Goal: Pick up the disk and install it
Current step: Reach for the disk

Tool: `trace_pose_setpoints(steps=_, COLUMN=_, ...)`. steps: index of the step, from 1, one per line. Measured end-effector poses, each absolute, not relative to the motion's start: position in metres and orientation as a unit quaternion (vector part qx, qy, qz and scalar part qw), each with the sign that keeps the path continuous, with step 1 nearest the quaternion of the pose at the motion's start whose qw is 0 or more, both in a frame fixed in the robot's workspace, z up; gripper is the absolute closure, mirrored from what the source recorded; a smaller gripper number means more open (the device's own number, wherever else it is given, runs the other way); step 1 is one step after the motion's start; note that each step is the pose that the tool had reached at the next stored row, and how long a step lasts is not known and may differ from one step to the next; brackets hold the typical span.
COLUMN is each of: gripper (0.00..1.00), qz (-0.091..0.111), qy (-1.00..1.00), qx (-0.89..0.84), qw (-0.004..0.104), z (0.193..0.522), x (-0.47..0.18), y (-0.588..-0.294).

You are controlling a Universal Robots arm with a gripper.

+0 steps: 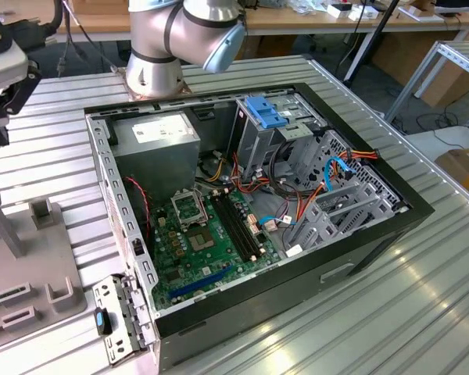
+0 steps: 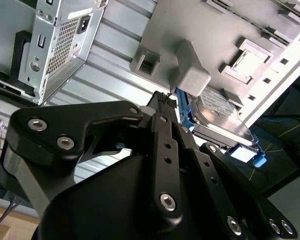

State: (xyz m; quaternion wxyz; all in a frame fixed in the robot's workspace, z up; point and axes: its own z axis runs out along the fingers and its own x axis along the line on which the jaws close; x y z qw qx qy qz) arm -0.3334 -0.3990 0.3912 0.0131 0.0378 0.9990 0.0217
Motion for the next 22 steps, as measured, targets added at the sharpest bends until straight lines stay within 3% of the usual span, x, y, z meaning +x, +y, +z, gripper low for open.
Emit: trace_pose_setpoints(steps=22, gripper=0.89, qz=0.022, qy=0.999, qx=0.038, qw=0.013, z=0.390, x=-0.370, y=-0.399)
